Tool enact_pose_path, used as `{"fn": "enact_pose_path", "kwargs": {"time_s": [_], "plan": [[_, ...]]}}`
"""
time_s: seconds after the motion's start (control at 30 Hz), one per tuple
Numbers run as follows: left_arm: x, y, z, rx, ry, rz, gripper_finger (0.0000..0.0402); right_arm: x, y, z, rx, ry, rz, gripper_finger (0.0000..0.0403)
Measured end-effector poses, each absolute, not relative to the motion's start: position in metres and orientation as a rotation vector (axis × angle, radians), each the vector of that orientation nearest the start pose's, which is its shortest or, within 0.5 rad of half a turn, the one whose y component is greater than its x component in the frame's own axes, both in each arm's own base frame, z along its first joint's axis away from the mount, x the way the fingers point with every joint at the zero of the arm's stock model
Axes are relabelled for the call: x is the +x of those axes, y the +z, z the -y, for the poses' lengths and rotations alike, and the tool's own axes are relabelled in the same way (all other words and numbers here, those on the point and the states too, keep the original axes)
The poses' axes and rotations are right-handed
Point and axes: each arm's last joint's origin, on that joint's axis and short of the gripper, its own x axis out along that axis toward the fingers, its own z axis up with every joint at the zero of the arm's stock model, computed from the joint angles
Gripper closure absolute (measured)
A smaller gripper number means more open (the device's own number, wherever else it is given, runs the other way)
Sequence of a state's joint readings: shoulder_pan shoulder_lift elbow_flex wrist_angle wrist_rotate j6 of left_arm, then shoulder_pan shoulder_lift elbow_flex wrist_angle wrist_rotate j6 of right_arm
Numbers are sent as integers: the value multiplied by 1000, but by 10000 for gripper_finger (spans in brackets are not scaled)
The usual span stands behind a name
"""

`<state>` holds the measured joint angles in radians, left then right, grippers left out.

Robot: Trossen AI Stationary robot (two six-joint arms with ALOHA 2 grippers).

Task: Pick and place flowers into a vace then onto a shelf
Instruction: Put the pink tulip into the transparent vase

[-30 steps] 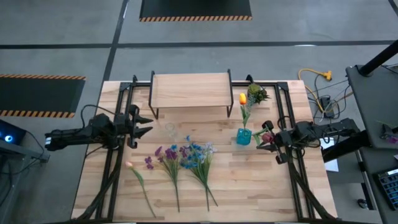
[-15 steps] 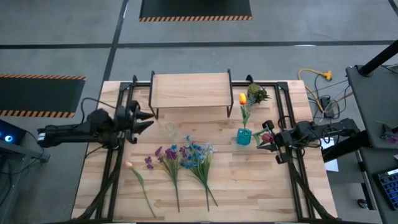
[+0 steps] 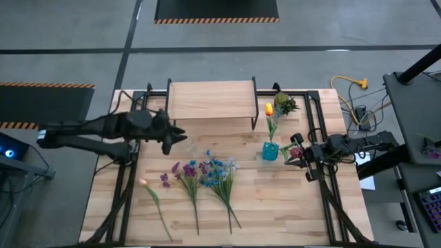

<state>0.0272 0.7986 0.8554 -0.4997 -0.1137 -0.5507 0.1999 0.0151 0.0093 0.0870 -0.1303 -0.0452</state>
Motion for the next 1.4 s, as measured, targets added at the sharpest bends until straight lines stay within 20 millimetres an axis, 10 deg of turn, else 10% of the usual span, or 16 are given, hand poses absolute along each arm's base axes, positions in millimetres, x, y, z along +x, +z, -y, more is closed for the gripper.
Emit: {"fn": "enact_pose_path", "kwargs": {"time_s": [0.5,0.93,1.4], "plan": [[191,386,43,-707,660,-792,269,95,174,-23,-31,329,86,394],[236,341,94,-868,857,-1059,269,95,175,-23,-34,328,95,394],[235,272,174,-943,1143,-1124,269,95,175,-23,-34,328,95,394]]}}
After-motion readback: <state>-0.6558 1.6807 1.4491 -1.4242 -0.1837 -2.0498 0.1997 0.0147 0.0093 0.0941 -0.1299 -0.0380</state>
